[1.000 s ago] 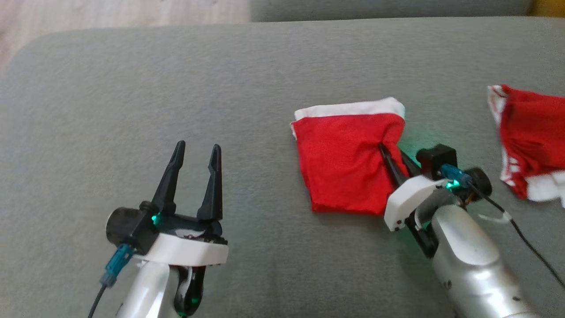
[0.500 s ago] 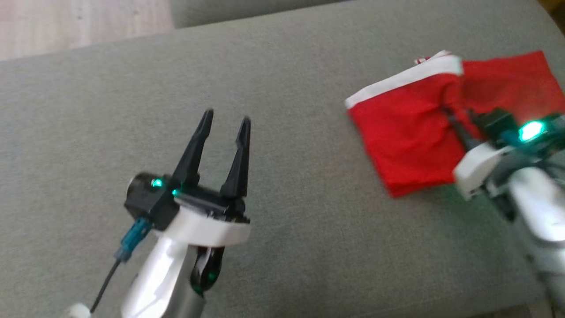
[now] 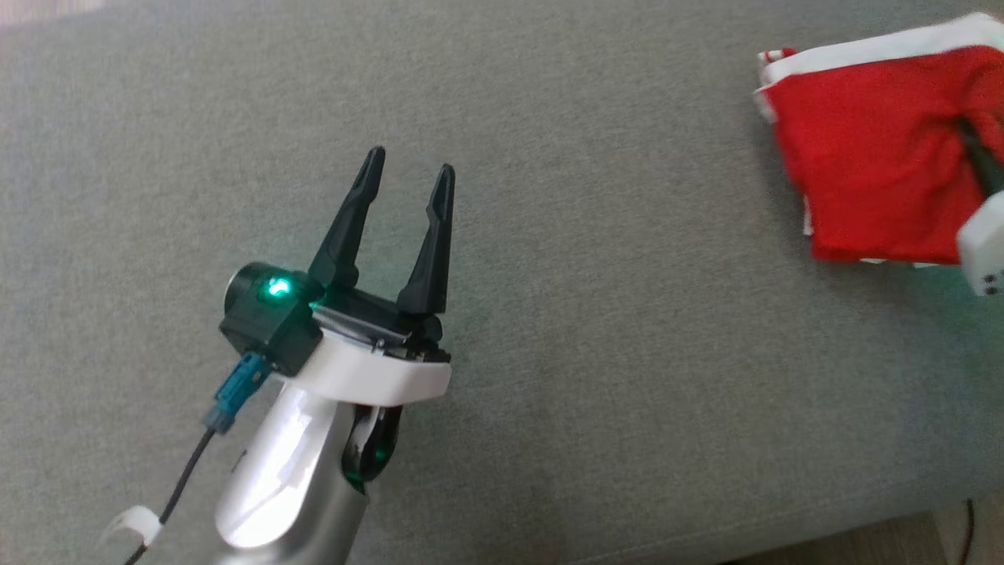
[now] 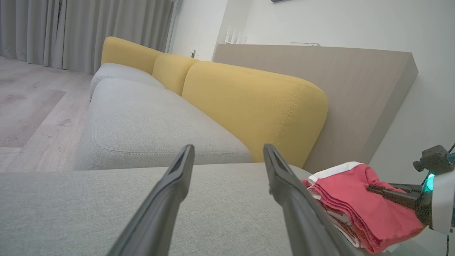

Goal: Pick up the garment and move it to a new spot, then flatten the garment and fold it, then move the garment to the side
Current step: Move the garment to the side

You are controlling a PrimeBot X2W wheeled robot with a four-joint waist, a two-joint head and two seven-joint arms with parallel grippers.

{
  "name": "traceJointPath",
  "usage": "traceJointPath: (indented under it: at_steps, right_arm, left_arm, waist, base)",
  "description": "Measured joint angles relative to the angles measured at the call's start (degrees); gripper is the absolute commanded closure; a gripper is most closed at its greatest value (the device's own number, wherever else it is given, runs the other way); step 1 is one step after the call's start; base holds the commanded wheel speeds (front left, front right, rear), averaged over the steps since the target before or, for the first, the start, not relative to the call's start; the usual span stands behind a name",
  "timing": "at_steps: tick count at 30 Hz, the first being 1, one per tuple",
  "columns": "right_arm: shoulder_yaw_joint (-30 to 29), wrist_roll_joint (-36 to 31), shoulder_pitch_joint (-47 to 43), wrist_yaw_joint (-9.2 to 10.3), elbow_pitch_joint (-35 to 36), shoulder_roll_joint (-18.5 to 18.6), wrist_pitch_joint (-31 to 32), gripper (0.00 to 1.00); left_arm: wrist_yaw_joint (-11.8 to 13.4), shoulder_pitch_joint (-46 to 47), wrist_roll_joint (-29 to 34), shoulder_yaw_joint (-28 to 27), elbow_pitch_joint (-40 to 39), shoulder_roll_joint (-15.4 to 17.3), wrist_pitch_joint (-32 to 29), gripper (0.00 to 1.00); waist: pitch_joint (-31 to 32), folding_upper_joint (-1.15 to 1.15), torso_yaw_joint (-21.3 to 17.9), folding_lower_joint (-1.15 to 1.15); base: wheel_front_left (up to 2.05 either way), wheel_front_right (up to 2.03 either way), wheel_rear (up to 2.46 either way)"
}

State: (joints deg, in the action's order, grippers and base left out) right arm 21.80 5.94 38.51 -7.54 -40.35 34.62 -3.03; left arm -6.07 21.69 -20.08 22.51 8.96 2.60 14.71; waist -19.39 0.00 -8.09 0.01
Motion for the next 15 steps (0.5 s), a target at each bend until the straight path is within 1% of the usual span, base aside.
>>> traceJointPath:
  at_steps: [6,8,15]
  right_arm:
    - [-2.61,-2.5,1.24,0.0,-3.88,0.4,-0.13,1.0]
    - [-3.5,-3.31,1.56,0.0,-4.74,0.4,-0.58,1.0]
    - [-6.04,-5.92,1.97,0.0,-7.11,-0.21,-1.24,1.0]
  left_arm:
    - [-0.09,0.71,0.08,-0.37,0.16,-0.02,0.0,0.0]
    - [-0.49,0.71,0.38,-0.73,0.25,-0.01,0.0,0.0]
    - [-0.57,0.71,0.99,-2.14,0.42,-0.02,0.0,0.0]
  waist:
    - [-2.0,0.0,1.32,0.0]
    - [-2.5,0.0,1.62,0.0]
    - [-3.08,0.0,1.8,0.0]
  base:
    - [0.0,0.0,0.0]
    - [0.0,0.0,0.0]
    - [0.0,0.0,0.0]
